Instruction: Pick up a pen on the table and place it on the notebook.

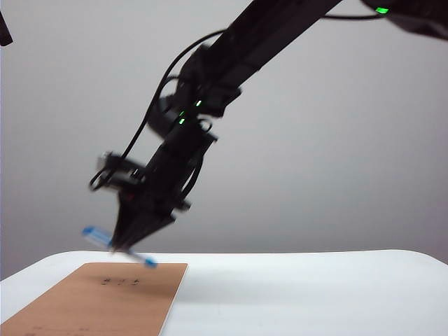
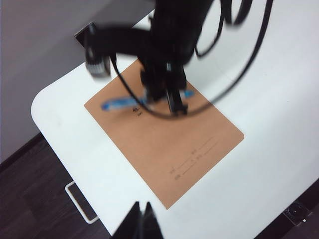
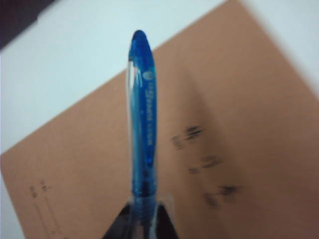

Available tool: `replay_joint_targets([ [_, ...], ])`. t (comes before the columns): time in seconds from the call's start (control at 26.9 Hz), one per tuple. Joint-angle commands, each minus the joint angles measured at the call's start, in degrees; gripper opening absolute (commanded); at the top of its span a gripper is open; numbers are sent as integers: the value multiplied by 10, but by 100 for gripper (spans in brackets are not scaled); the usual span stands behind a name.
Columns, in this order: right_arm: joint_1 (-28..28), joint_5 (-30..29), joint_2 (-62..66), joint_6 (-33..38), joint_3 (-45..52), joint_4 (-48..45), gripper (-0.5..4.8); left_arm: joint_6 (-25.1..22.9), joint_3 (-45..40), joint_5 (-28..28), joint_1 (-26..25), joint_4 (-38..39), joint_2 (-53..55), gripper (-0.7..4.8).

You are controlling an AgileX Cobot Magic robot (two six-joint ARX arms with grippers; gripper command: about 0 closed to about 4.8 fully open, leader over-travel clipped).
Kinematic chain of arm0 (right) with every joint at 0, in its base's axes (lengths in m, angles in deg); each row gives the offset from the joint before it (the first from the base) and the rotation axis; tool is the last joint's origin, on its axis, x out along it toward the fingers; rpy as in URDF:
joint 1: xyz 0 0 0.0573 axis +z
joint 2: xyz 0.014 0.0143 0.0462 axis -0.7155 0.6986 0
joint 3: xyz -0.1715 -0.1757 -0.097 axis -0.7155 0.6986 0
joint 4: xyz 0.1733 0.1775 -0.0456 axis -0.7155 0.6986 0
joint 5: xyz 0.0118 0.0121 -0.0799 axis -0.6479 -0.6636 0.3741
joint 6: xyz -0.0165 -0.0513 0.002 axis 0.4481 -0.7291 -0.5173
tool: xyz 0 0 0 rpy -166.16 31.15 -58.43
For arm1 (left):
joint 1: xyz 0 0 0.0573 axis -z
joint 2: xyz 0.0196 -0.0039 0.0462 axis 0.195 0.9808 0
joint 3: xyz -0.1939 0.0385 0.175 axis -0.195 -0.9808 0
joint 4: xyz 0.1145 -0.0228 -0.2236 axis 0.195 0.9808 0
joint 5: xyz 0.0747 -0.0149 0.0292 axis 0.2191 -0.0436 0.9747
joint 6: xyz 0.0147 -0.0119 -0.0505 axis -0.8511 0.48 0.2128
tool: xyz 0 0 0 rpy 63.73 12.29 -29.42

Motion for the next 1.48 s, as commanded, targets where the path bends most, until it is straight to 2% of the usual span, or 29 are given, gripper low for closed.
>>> replay_joint_targets([
  [0.04,13,-4,14,4,-1,13,54,0,1,-1,0,-4,-2,-5],
  [0.45,24,13,40,-5,-1,-1,69,0,1,-4,0,2,-2,-5],
  [0.56,23,14,40,-5,-1,-5,96,2,1,-4,0,7,-2,-5],
  [0.63,23,13,39,-5,-1,-3,128,2,1,-3,0,16,-2,-5],
  [0.74,23,14,39,-5,-1,4,222,2,1,0,0,23,-2,-5],
  [0.85,23,13,33,-5,-1,15,252,2,1,2,0,17,-2,-5],
  [0.97,19,11,7,-5,-1,17,322,2,2,2,0,3,-3,-5],
  [1.04,15,11,-16,-5,-2,17,339,3,4,2,0,0,-4,-5],
  [1.15,2,12,-68,-3,-5,26,337,16,22,2,0,0,-5,-5],
  [1.22,-9,12,-97,-2,-9,41,307,32,33,2,0,-11,-6,-5],
  [1.3,-27,10,-137,-2,-12,63,192,42,41,2,0,-30,-12,-5],
  [1.37,-48,10,-175,0,-12,74,110,43,43,2,0,-59,-24,-5],
  [1.41,-60,9,-195,3,-12,76,80,43,43,2,0,-72,-29,-5],
  [1.48,-92,10,-240,31,-12,66,72,43,43,9,0,-92,-40,-5],
])
